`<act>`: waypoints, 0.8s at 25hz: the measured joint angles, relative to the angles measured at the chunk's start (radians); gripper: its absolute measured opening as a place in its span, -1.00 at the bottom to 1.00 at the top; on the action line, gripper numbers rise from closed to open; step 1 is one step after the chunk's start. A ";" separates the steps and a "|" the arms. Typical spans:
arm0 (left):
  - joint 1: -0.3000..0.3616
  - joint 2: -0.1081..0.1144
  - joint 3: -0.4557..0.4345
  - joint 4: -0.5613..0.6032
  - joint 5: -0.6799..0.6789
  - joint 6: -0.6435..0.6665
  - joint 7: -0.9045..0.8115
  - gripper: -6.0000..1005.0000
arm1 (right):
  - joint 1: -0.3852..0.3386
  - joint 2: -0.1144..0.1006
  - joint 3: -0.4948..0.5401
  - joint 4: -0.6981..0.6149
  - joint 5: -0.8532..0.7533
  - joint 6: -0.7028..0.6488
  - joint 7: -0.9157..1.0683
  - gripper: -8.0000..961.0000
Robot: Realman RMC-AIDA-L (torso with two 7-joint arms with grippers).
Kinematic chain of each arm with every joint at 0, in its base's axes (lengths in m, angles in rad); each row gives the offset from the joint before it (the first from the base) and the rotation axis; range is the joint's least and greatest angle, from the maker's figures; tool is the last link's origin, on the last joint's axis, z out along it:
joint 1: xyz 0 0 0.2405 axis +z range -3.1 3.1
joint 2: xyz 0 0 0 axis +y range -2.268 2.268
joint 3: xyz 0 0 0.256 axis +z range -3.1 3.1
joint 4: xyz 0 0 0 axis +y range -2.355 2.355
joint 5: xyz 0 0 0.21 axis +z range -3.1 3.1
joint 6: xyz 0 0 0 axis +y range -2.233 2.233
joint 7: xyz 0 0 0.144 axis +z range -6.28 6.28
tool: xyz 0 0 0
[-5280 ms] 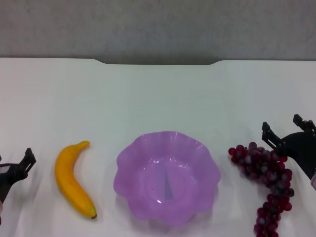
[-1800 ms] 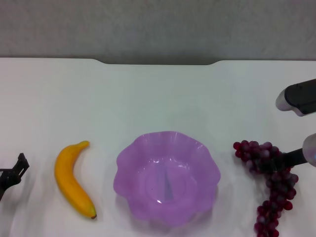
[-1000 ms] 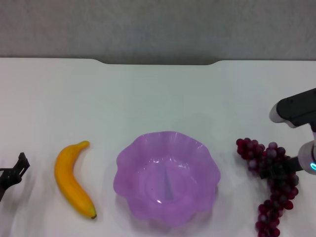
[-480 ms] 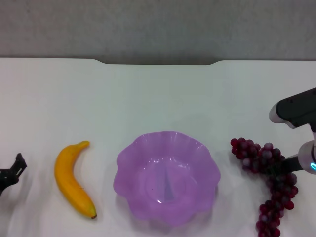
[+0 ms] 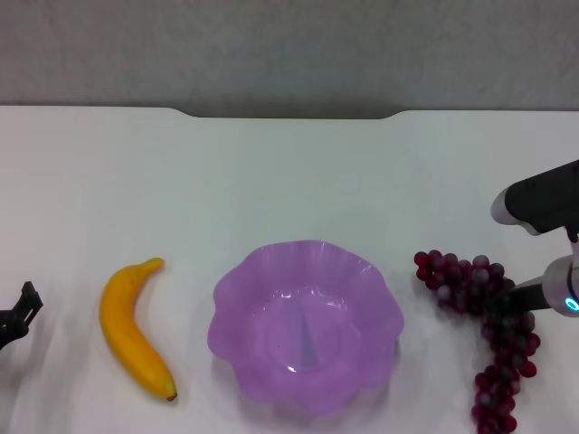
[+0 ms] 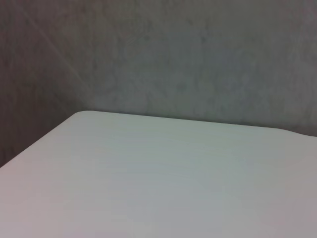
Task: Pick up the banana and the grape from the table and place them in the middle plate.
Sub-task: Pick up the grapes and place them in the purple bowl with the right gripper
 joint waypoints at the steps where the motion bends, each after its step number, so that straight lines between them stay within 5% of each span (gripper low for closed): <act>1: 0.000 0.000 0.000 0.000 0.000 0.000 0.000 0.75 | -0.001 0.000 -0.004 0.001 0.001 -0.004 0.000 -0.23; 15: 0.005 0.000 0.001 -0.001 0.000 -0.001 0.001 0.75 | -0.169 -0.002 -0.043 0.181 -0.003 -0.186 -0.001 -0.33; 20: 0.006 0.000 0.002 -0.001 0.000 -0.001 0.001 0.75 | -0.226 -0.001 -0.049 0.223 -0.004 -0.269 -0.015 -0.55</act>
